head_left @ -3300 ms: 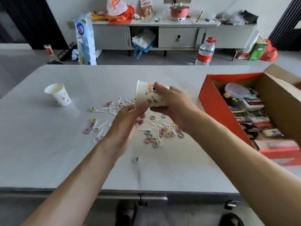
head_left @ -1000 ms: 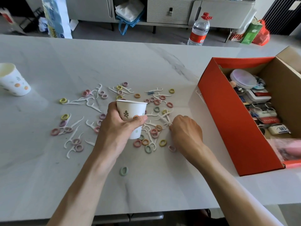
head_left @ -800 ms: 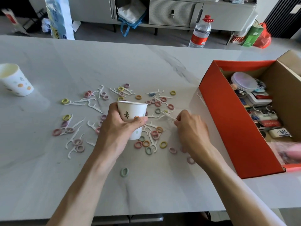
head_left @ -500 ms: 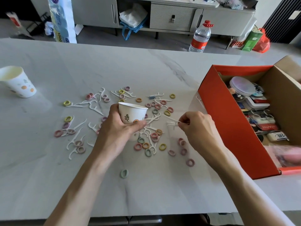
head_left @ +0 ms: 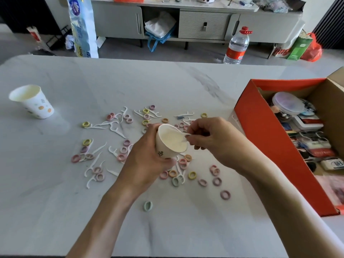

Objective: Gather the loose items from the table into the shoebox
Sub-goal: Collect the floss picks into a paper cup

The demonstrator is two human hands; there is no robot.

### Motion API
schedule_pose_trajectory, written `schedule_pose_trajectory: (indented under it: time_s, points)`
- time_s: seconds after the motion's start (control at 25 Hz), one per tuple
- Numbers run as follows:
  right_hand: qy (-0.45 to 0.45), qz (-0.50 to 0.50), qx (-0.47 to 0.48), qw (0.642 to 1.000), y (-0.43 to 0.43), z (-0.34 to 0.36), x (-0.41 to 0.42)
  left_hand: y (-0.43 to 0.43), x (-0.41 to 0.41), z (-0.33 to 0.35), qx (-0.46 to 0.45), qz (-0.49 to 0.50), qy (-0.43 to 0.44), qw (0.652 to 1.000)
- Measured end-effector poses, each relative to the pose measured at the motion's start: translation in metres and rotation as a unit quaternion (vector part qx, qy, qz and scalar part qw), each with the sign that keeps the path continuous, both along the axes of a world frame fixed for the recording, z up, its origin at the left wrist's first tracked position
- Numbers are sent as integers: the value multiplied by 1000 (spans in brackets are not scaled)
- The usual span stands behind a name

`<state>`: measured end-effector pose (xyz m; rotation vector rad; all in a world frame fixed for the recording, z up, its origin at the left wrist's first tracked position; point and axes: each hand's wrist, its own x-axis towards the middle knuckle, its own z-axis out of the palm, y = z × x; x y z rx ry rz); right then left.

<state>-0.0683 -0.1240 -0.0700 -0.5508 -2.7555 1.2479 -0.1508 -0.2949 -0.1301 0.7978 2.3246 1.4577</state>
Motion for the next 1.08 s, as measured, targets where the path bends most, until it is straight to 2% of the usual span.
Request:
schedule_pose_trajectory:
  time_s: [0.16,0.28,0.48,0.64,0.84,0.92,0.96,1.08]
  points:
    - [38,6,101,994,-4,-1,-3,0,0,2,9,-1,17,1000]
    - [47,4,111,993,-4,0,-2,-3,0,3,9,3,13,1000]
    - [65,60,123,988,-12,-9,-8,-3,1,4,2,-7,29,1000]
    - [86,-60,43,994,-8,-17,-10,-4,1,6,23,0,42,999]
    - [90,-34,-61,994,-21,-32,-12,-2,0,15,24,42,44,998]
    - [91,-63,-82,990,-15,-42,-15,-7,-5,16,13,69,47,996]
    - [86,-88,-52,991,-7,-48,-21,-10,-7,15,8,83,52,995]
    - [36,-115,140,983,32,-58,-57,-19,-11,14,-1,103,50,993]
